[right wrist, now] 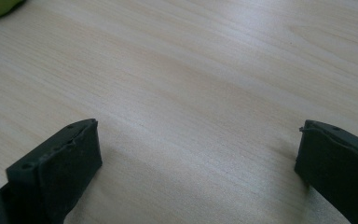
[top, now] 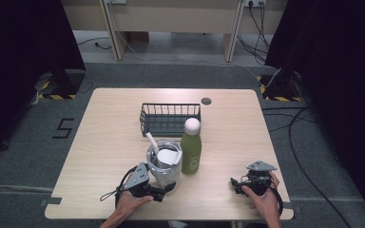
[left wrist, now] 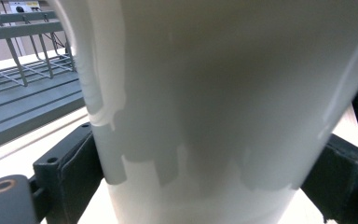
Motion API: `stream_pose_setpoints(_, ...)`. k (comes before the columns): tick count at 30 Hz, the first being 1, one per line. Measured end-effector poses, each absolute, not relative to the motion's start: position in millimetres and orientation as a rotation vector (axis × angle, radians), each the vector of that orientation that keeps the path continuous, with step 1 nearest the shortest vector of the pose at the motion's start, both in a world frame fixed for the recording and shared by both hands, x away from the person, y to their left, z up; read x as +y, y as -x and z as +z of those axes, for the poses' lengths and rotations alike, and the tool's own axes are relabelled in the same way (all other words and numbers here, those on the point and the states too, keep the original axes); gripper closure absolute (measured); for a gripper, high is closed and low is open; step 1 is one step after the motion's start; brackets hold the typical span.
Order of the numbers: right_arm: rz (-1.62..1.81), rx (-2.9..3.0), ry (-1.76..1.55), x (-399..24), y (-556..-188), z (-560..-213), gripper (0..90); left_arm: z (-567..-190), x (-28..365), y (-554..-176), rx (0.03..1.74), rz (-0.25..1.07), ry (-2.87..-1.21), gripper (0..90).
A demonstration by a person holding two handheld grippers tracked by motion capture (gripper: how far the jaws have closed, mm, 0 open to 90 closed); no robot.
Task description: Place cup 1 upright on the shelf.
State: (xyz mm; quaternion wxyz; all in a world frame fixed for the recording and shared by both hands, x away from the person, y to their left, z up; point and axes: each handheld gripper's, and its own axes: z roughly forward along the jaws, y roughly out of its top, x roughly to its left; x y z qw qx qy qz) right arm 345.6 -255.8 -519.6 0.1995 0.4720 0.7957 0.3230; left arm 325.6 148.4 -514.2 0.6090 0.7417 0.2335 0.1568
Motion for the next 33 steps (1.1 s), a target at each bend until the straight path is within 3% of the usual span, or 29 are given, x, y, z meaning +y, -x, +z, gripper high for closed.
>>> stream_pose_setpoints(33,0.908,2.234,-1.31,-253.3,-346.2,-519.6,0.3,-515.1,142.5,-329.9,0.516,0.382,-1.697,10.8)
